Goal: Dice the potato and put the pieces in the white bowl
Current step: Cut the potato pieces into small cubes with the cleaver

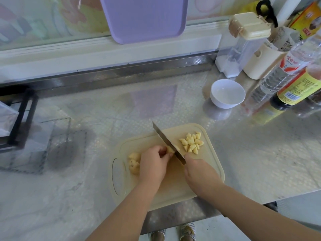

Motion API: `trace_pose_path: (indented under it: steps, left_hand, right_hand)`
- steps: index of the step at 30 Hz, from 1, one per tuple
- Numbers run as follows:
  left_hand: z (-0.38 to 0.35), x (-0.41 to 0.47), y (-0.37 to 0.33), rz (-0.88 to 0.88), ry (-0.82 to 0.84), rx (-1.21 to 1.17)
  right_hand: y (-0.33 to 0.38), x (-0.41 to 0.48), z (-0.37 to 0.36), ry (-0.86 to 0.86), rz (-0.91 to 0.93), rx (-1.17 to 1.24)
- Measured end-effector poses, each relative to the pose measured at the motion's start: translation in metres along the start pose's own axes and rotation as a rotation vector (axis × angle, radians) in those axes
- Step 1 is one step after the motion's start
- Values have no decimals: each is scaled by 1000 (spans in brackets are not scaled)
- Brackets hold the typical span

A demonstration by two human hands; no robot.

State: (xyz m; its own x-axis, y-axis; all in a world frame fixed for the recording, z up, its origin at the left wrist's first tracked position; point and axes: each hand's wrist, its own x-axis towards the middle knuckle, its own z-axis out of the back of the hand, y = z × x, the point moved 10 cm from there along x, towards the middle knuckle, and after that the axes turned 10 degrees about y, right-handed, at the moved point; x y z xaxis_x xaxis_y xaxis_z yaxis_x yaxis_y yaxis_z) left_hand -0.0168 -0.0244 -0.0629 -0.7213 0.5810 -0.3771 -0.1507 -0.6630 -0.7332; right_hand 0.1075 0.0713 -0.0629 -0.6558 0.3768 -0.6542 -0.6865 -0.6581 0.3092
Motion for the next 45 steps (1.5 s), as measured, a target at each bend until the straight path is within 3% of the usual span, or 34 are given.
trace_pose_path:
  steps: [7,24,32,38,45]
  left_hand:
    - [-7,0,-1,-33,49,137]
    - [20,-4,-32,-290,128,941]
    - [19,-12,-34,-287,192,1063]
    - [17,4,-48,-264,148,889]
    - [0,11,-23,-208,240,1028]
  right_hand:
    - [-1,5,-7,10,-13,-8]
    - [-6,9,8,-29,83,-12]
    - [0,0,16,-46,148,64]
    - [-8,-11,40,-47,164,321]
    - [-16,-13,52,-26,143,375]
